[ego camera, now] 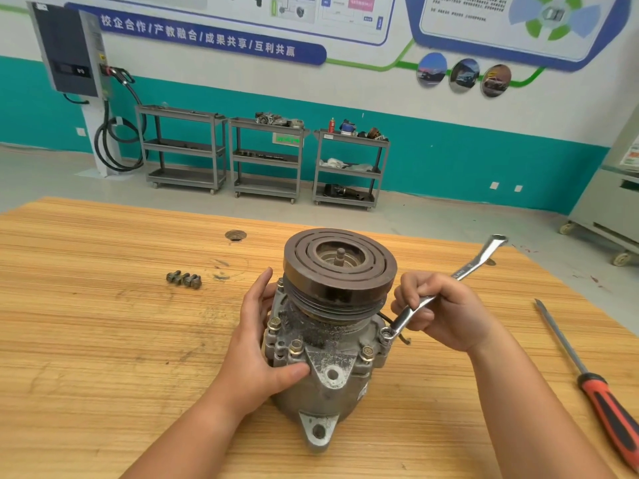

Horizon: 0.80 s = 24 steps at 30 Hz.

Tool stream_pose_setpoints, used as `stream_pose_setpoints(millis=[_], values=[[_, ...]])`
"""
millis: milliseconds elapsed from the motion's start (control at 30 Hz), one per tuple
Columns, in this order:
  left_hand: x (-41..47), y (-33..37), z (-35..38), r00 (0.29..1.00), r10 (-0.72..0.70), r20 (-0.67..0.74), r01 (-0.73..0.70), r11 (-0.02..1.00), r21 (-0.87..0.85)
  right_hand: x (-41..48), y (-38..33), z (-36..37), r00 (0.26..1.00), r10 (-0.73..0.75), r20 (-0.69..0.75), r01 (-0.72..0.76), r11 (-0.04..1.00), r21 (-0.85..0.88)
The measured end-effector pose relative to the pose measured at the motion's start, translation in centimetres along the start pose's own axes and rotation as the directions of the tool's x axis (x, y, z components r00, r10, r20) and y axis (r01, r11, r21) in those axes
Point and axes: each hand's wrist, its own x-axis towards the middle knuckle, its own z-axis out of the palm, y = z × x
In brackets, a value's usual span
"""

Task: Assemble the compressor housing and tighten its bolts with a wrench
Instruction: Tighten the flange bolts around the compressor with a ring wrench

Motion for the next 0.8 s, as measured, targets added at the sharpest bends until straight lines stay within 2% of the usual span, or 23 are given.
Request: stream_pose_setpoints(millis=[133, 233, 400, 467, 533, 600, 667, 800], values=[[0.1, 0.0, 0.1, 1.0, 0.005, 0.002, -0.005, 1.0, -0.008, -2.1, 0.4, 1.4, 0.964, -0.044, -0.263, 0.03, 0.998, -0.057], [0.1, -0.1, 0.1, 1.0, 0.003, 0.001, -0.003, 1.0, -0.023, -4.0, 1.5, 3.4, 0.886, -0.132, -0.444, 0.124, 0.991, -0.047], [0.0, -0.2, 0.1, 1.0, 0.001, -0.001, -0.001, 0.999, -0.039, -6.2, 3.3, 8.2, 0.627, -0.284, -0.726, 0.242, 0.956, -0.165], [0.0, -0.2, 0.1, 1.0, 0.007, -0.006, -0.007, 0.999, -0.043, -6.2, 4.2, 10.6, 0.526, -0.344, -0.778, 0.239, 0.938, -0.253], [0.0, -0.1, 0.1, 1.0, 0.012, -0.006, -0.013, 0.999, -0.048, -5.9, 5.1, 12.7, 0.46, -0.443, -0.77, 0.248, 0.896, -0.367], [0.0, -0.1, 0.2, 1.0, 0.013, -0.004, -0.013, 0.999, -0.049, -6.0, 5.6, 13.6, 0.469, -0.484, -0.739, 0.266, 0.875, -0.404], [0.0, -0.1, 0.2, 1.0, 0.008, -0.004, -0.008, 0.999, -0.046, -6.6, 5.4, 13.6, 0.499, -0.491, -0.714, 0.31, 0.87, -0.383], [0.0, -0.1, 0.1, 1.0, 0.008, 0.001, -0.008, 0.999, -0.051, -7.7, 3.5, 11.7, 0.506, -0.501, -0.702, 0.418, 0.855, -0.308]])
